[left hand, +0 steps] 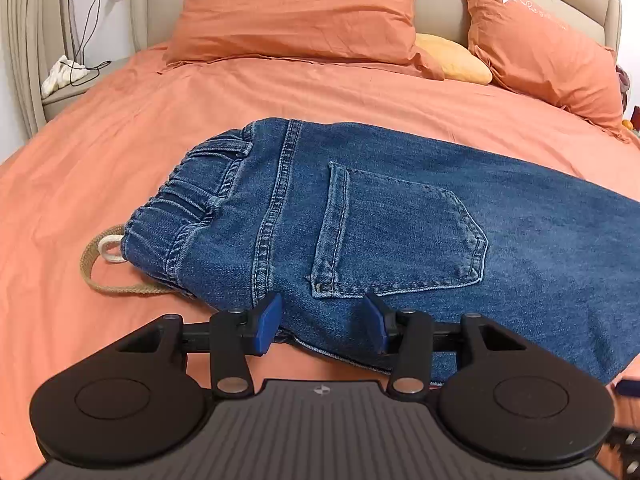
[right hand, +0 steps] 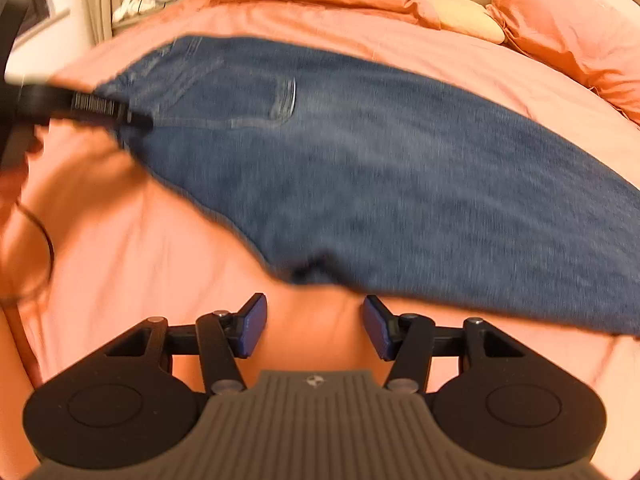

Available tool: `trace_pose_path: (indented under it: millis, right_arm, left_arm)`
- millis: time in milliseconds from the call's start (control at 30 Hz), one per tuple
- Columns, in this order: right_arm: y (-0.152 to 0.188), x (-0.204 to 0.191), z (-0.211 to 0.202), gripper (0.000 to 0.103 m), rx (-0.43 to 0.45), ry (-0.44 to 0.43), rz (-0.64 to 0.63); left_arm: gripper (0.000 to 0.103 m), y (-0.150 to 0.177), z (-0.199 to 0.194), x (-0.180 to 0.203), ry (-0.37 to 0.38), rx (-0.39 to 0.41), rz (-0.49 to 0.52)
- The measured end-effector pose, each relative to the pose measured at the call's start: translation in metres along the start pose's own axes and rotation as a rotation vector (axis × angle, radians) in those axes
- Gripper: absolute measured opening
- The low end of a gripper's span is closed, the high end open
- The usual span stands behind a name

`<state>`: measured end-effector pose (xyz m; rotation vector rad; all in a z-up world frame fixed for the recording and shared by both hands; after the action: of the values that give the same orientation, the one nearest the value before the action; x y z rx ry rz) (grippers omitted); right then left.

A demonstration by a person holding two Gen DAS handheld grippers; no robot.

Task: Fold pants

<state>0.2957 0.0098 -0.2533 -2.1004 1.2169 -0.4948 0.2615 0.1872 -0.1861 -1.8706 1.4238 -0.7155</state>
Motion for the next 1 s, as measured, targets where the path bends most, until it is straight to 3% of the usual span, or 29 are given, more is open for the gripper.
trace_pose_path:
  millis: [133, 267, 333, 467, 567, 600, 633, 767, 867, 1000]
  right_arm:
    - [0.006, -0.002, 0.003, 0.050, 0.049, 0.003, -0.014]
    - [-0.017, -0.017, 0.002, 0.051, 0.150, 0.014, -0.141]
    - [-0.024, -0.022, 0.011, 0.053, 0.133, -0.002, -0.181]
    - [-0.021, -0.024, 0.034, 0.054, 0.071, -0.033, -0.138]
    - [-0.012, -0.025, 0.039, 0.044, 0.066, 0.006, -0.107]
    - [-0.011, -0.026, 0.036, 0.017, 0.076, 0.015, -0.100]
    - [-0.010, -0.027, 0.033, 0.003, 0.079, 0.027, -0.101]
    - [-0.016, -0.037, 0.003, 0.003, 0.158, 0.018, -0.117]
    - [-0.003, -0.031, 0.013, 0.002, 0.085, 0.002, -0.021]
    - [0.007, -0.033, 0.023, 0.002, 0.082, 0.026, 0.008]
  left_arm:
    - [0.055, 0.001, 0.002, 0.001, -0.008, -0.003, 0.008]
    - [0.055, 0.002, 0.002, 0.002, -0.011, -0.005, 0.015]
    - [0.055, 0.002, 0.002, 0.002, -0.012, -0.005, 0.010]
    - [0.055, 0.002, 0.002, 0.002, -0.009, 0.000, 0.010]
    - [0.055, 0.003, 0.003, 0.002, -0.010, -0.004, 0.023]
    - [0.054, 0.003, 0.004, 0.002, -0.011, -0.004, 0.025]
    - [0.051, 0.003, 0.005, 0.002, -0.015, -0.007, 0.027]
    - [0.036, 0.005, 0.011, 0.002, -0.063, -0.026, 0.081]
    - [0.035, 0.007, 0.013, 0.006, -0.079, -0.034, 0.121]
    - [0.035, 0.011, 0.013, 0.010, -0.096, -0.021, 0.183]
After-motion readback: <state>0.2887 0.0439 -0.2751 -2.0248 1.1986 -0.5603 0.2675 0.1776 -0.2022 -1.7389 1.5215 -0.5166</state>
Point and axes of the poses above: each gripper's, at about its wrist camera, not at the fingertips, and z roughly the way its jaws point, x to its right, y to its underside, the point moved 6 cm from there along z, roughly the way its jaws point, and after that the axes turned 9 degrees about x, right-handed, at the moved point
